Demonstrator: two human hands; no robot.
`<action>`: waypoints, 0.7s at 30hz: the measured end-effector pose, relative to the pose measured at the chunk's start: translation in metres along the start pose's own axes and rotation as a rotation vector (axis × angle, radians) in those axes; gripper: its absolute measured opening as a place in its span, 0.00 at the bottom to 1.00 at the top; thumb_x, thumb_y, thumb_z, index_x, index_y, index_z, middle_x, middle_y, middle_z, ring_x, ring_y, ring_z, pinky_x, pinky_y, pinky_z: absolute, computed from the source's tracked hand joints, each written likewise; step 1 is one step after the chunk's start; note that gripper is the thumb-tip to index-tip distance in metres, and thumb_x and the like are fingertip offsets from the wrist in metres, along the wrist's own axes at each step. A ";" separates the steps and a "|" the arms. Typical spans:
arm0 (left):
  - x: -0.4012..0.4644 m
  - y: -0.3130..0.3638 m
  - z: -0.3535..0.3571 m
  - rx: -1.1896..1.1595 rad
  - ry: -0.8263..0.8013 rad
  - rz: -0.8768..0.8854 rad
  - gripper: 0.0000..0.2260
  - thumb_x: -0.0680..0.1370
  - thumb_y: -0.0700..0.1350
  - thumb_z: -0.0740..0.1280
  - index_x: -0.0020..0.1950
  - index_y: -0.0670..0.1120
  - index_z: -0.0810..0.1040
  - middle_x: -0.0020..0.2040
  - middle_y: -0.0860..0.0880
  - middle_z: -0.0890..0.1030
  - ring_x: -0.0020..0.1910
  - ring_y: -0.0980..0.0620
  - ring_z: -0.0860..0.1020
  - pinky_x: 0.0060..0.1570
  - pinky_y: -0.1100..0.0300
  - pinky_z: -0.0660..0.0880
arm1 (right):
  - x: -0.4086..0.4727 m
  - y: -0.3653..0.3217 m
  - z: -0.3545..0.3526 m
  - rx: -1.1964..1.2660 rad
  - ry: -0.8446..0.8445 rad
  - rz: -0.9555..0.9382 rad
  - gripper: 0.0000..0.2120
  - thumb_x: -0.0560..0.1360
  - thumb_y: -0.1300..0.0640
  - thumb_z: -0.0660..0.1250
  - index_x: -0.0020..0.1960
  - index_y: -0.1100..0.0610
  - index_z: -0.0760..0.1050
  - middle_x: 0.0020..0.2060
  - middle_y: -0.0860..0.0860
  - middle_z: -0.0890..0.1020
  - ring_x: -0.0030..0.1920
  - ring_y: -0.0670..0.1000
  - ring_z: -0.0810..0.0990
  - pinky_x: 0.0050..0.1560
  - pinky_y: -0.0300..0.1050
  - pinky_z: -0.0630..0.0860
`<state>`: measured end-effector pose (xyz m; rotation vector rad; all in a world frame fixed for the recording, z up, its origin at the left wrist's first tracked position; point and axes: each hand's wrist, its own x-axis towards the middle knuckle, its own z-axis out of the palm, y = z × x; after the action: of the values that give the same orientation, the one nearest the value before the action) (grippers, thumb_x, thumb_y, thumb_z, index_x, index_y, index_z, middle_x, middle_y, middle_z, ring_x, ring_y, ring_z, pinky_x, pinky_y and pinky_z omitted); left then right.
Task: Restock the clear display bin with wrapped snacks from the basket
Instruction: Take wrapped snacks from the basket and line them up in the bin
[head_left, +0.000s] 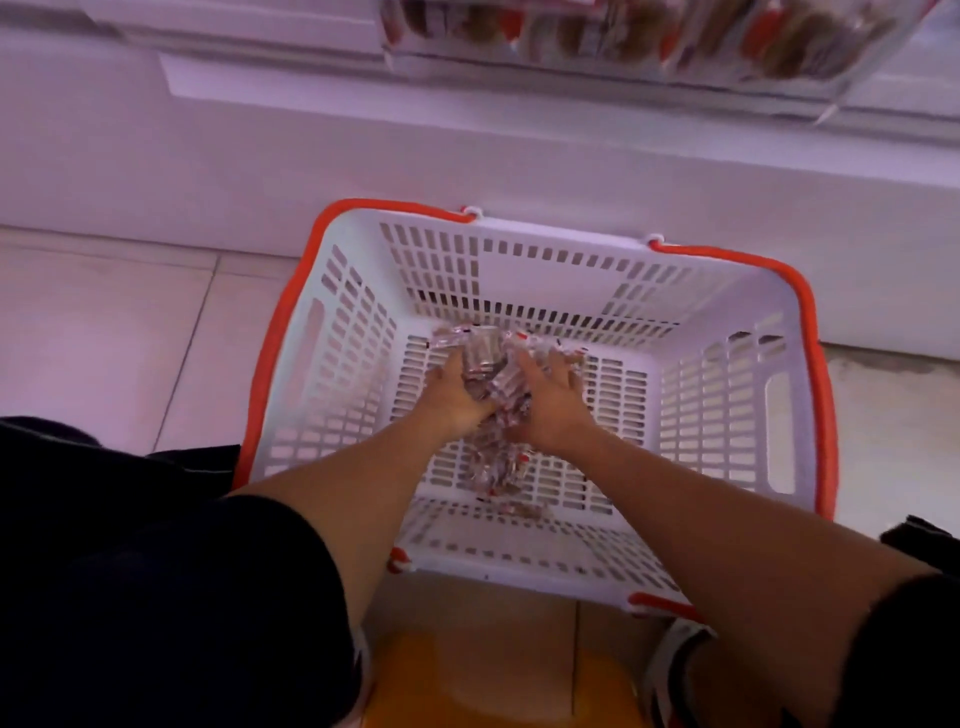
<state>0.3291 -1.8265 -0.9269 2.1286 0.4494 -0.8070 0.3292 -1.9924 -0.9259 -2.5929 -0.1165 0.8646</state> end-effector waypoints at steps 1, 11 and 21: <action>0.005 0.002 0.002 0.023 -0.006 -0.006 0.44 0.73 0.56 0.74 0.81 0.52 0.51 0.77 0.41 0.59 0.70 0.39 0.70 0.68 0.49 0.71 | 0.008 -0.004 0.002 -0.014 -0.014 0.036 0.53 0.69 0.44 0.76 0.79 0.39 0.42 0.79 0.55 0.42 0.77 0.67 0.41 0.72 0.63 0.61; 0.015 -0.012 0.022 -0.053 0.252 -0.072 0.11 0.76 0.42 0.71 0.37 0.50 0.73 0.37 0.52 0.77 0.41 0.49 0.75 0.35 0.61 0.69 | 0.017 0.012 0.005 0.067 0.080 -0.071 0.24 0.71 0.59 0.73 0.66 0.52 0.75 0.64 0.57 0.72 0.55 0.59 0.78 0.58 0.50 0.77; 0.001 -0.002 0.024 -0.434 0.106 -0.164 0.17 0.66 0.38 0.81 0.48 0.46 0.78 0.44 0.47 0.81 0.50 0.44 0.82 0.51 0.50 0.81 | -0.010 0.005 -0.005 1.066 -0.098 0.452 0.15 0.80 0.49 0.64 0.56 0.61 0.77 0.41 0.61 0.83 0.39 0.62 0.85 0.40 0.63 0.83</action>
<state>0.3195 -1.8439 -0.9398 1.7497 0.7880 -0.6199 0.3238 -2.0006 -0.9183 -1.5717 0.7284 0.8588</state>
